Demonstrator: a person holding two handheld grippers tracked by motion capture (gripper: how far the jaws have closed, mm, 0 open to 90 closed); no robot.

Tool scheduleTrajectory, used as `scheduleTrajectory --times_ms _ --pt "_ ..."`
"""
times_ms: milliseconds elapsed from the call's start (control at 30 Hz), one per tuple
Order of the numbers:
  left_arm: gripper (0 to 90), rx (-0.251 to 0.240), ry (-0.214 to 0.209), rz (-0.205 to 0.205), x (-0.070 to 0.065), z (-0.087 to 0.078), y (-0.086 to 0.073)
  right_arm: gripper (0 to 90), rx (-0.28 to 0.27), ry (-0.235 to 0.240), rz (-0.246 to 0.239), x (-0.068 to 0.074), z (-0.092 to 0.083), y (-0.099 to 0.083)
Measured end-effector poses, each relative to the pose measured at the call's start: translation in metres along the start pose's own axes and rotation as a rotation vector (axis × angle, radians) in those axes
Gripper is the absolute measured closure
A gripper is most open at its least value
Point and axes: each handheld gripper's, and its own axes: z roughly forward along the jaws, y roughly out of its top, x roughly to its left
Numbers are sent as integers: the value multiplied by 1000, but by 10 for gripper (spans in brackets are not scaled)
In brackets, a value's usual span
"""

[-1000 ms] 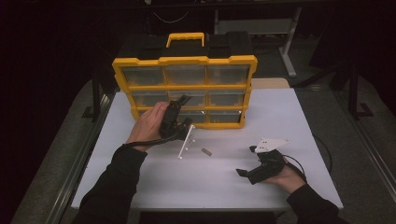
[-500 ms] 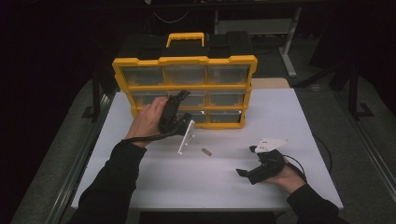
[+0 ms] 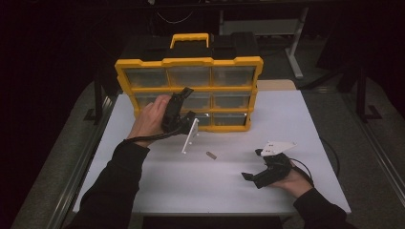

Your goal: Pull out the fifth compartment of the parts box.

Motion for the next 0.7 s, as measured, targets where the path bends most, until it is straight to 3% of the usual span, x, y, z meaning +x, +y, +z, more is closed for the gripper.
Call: scheduleTrajectory --times_ms 133,400,500,700 --pt "6 6 2 -8 -1 0 0 0 -2 -1 -1 0 0 0" --pt "71 27 1 -13 -2 -1 0 0 -2 -1 -1 0 0 0" --pt "145 35 1 -7 -1 -2 0 0 -2 -1 -2 0 0 0" --pt "163 50 3 -14 -2 -2 0 0 -2 -2 -2 0 0 0"
